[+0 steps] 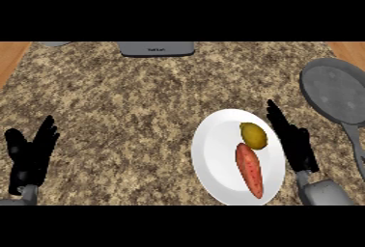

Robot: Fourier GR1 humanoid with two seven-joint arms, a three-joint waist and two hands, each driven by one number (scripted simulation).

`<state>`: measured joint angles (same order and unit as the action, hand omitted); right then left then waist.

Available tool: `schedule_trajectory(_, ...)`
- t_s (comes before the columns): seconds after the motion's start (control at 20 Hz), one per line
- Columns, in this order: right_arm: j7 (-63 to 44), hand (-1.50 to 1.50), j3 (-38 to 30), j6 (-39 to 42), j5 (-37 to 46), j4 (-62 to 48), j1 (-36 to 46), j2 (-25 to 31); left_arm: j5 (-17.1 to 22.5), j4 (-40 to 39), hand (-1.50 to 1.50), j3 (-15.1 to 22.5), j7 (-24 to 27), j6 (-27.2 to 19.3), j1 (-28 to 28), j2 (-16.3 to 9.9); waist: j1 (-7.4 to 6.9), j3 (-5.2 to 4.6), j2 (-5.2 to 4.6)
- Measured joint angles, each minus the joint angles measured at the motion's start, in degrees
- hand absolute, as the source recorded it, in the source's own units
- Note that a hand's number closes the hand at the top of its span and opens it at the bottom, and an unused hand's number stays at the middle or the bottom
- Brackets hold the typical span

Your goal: Pick the sweet potato from the plate and place it in the pan

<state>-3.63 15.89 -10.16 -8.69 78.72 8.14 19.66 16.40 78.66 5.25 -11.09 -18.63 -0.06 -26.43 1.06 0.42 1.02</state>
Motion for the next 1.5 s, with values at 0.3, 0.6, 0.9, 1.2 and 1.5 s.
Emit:
schedule_trajectory(0.3,9.8,1.50,-3.0,14.7,-16.1,4.9,3.0,-6.8,-0.5,5.9,0.00,3.3,6.3,2.6,-4.1,3.6,-0.43,0.37,-0.26)
schedule_trajectory(0.6,20.0,-1.50,-10.5,34.6,-28.5,-1.5,-1.4,-2.5,-1.1,11.1,0.00,8.4,12.8,5.5,-5.7,8.4,-0.40,0.16,-1.28)
schedule_trajectory(0.9,30.1,-1.50,-16.9,51.0,-27.0,-13.7,-1.1,5.7,-3.4,12.1,0.00,12.2,16.8,6.1,-4.8,11.2,-1.71,-0.01,-1.55)
schedule_trajectory(1.2,33.0,-1.50,-17.5,52.0,-18.1,-18.4,3.8,11.0,-4.3,10.8,0.00,13.2,18.5,6.7,-5.0,12.3,-2.54,-0.09,-1.62)
schedule_trajectory(1.5,35.3,-1.50,-12.2,49.6,-7.3,-16.4,7.4,13.4,-5.1,10.3,0.00,13.5,18.7,6.3,-5.4,13.4,-2.65,-0.18,-1.48)
